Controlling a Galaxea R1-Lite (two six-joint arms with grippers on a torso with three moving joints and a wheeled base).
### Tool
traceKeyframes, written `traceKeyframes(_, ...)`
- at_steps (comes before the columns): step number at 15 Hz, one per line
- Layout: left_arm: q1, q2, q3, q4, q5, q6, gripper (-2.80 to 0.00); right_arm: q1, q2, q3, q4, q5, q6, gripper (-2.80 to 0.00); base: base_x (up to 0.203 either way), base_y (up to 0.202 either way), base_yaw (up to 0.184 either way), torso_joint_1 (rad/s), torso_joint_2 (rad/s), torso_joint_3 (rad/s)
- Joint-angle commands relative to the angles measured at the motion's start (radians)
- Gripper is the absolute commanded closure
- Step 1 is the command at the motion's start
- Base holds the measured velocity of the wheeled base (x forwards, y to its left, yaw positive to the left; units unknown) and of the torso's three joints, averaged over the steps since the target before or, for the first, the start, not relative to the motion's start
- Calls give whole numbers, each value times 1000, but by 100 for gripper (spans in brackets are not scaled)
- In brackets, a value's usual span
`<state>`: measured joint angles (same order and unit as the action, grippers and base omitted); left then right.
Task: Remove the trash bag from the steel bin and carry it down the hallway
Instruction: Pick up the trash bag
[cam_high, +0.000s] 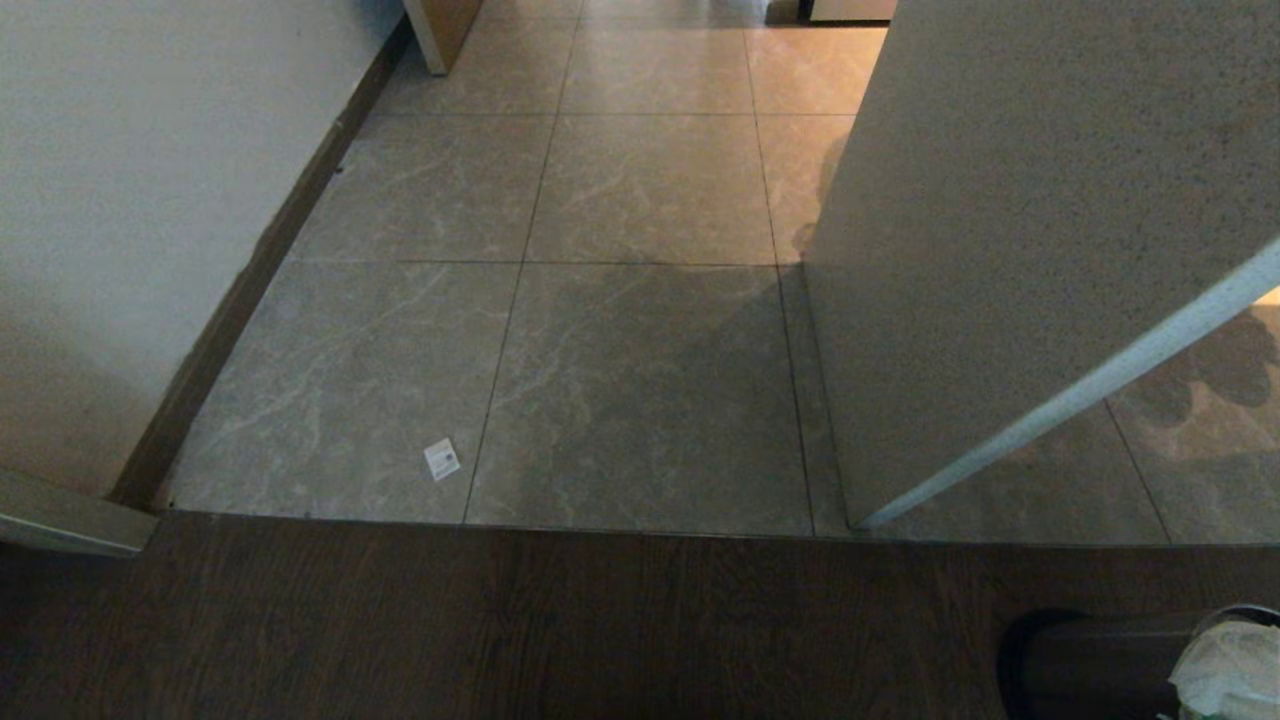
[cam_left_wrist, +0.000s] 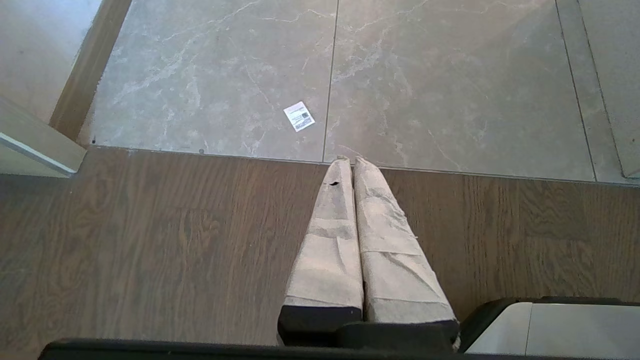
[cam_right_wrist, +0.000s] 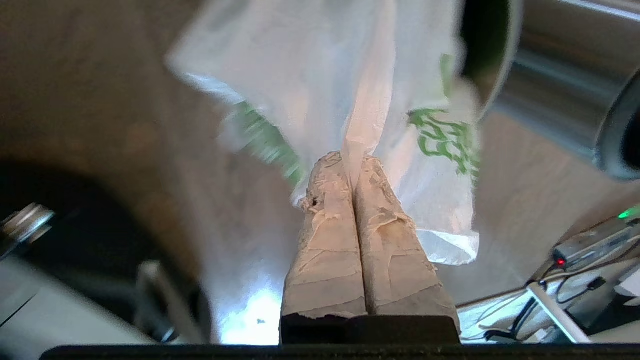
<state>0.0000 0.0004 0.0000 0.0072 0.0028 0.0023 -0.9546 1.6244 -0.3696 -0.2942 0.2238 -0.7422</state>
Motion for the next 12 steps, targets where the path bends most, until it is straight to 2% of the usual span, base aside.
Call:
traceKeyframes(1,0,0,0,0,0,1,0,-22,172,-13,-123,-2,-7,0,0,0,0,0,0,0)
traceKeyframes(3,0,0,0,0,0,0,0,-49,235,-16,-180,-4,-37,0,0,0,0,0,0,0)
traceKeyframes(7,0,0,0,0,0,1,0,-158,297,-31,-191,6,-282,0,0,0,0,0,0,0)
traceKeyframes(12,0,0,0,0,0,1,0,-285,380,-91,-207,75,-546,0,0,0,0,0,0,0)
